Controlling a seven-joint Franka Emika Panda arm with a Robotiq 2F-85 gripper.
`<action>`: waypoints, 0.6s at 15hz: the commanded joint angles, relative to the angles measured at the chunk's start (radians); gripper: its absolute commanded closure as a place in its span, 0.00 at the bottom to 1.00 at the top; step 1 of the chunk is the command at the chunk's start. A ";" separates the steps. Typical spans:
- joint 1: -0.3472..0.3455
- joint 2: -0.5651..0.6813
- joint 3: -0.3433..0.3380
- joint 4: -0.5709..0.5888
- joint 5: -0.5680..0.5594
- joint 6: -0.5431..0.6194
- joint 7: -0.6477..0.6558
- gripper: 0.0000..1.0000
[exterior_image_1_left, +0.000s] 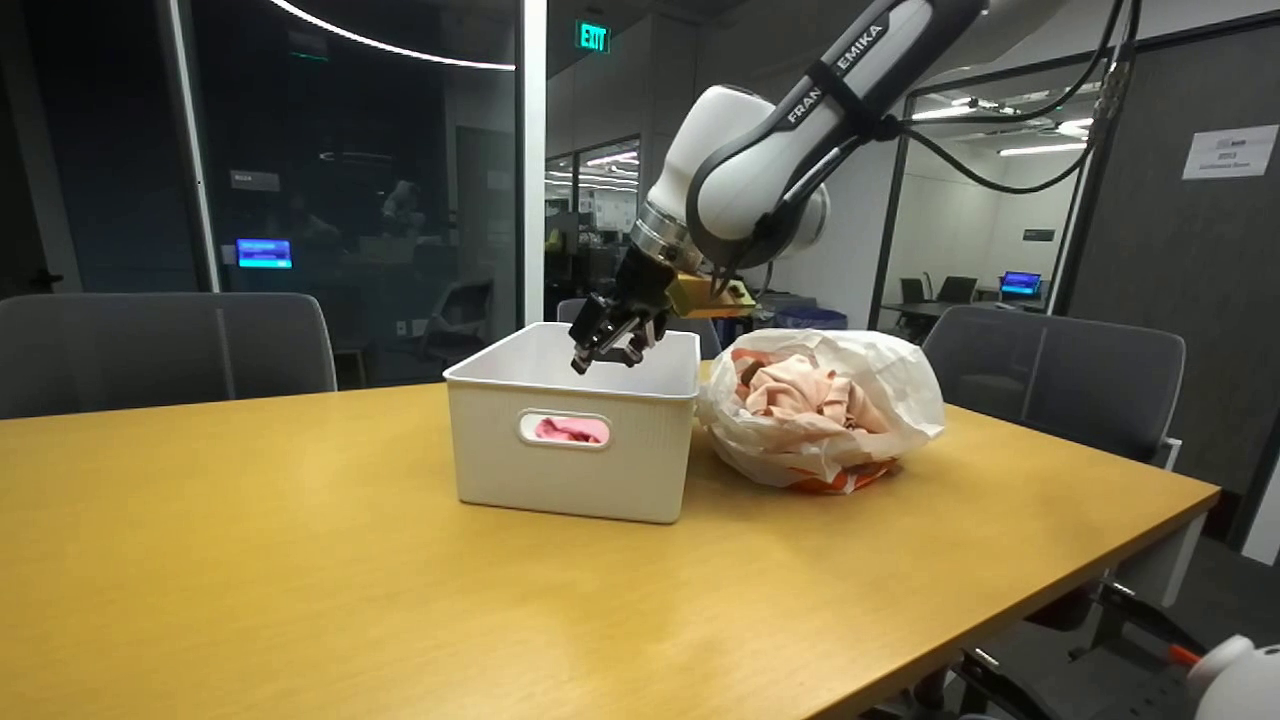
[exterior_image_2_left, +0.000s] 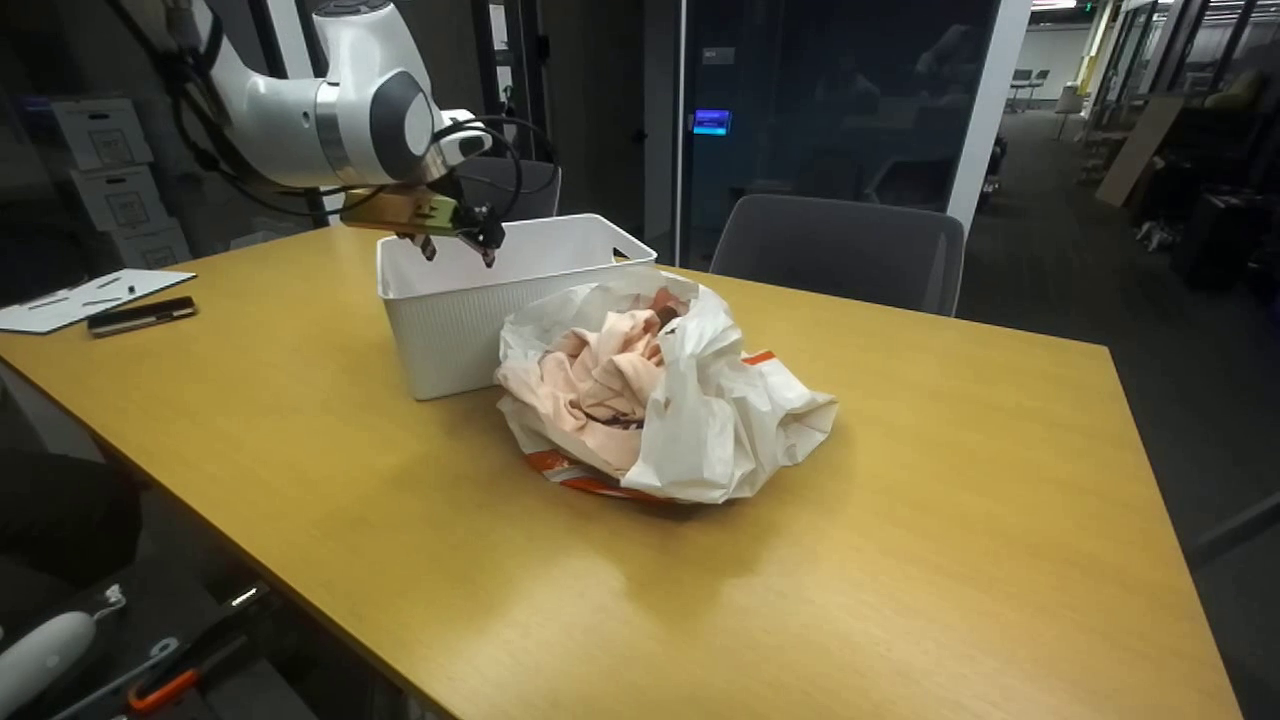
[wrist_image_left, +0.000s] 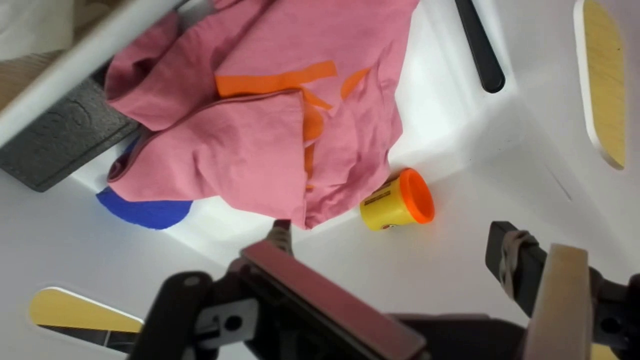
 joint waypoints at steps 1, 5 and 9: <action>0.043 0.018 -0.060 0.030 -0.034 -0.005 -0.001 0.00; 0.092 0.055 -0.134 0.124 -0.112 -0.079 -0.005 0.00; 0.156 0.115 -0.197 0.265 -0.062 -0.286 -0.063 0.00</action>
